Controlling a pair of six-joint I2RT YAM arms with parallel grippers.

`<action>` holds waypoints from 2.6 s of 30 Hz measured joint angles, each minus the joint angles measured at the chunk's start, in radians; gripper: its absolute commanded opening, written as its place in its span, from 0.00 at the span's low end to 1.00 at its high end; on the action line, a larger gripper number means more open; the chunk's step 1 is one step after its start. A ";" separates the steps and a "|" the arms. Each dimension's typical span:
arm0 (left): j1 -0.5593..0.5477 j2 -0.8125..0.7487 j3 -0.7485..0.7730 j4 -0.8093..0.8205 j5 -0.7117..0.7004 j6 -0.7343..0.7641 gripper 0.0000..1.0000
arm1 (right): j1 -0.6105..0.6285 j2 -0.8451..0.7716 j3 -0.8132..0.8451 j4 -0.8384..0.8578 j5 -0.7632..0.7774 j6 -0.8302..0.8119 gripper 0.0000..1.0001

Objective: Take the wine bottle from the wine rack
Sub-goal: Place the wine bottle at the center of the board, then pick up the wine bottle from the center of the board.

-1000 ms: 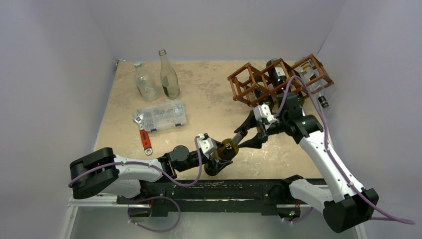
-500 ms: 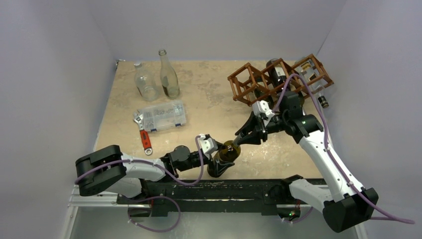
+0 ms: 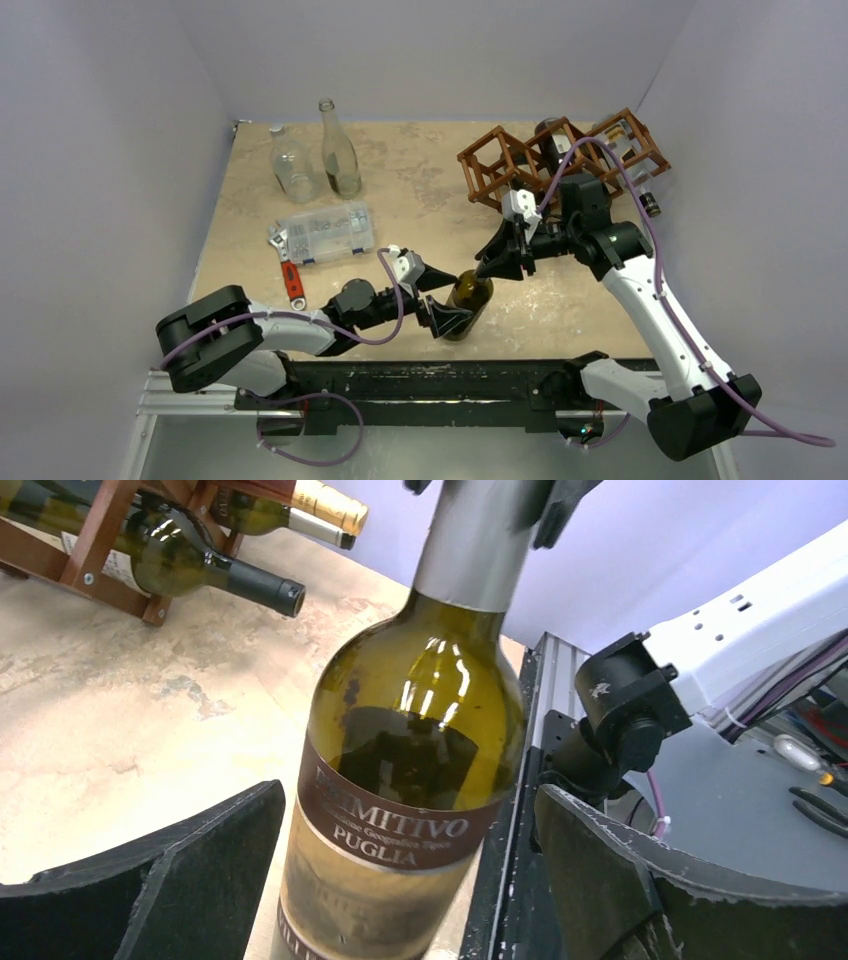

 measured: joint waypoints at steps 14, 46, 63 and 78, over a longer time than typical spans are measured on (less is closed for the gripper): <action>0.004 -0.237 0.066 -0.321 -0.013 0.063 0.99 | 0.000 -0.031 -0.003 0.016 0.056 0.026 0.03; -0.057 -0.226 0.194 -0.509 -0.074 0.138 0.96 | -0.061 -0.100 -0.026 -0.025 -0.112 -0.093 0.99; -0.063 -0.194 0.257 -0.506 -0.013 0.279 0.88 | -0.277 -0.308 -0.254 0.273 -0.122 0.179 0.99; -0.063 -0.106 0.328 -0.443 0.088 0.300 0.11 | -0.284 -0.314 -0.265 0.320 -0.053 0.217 0.99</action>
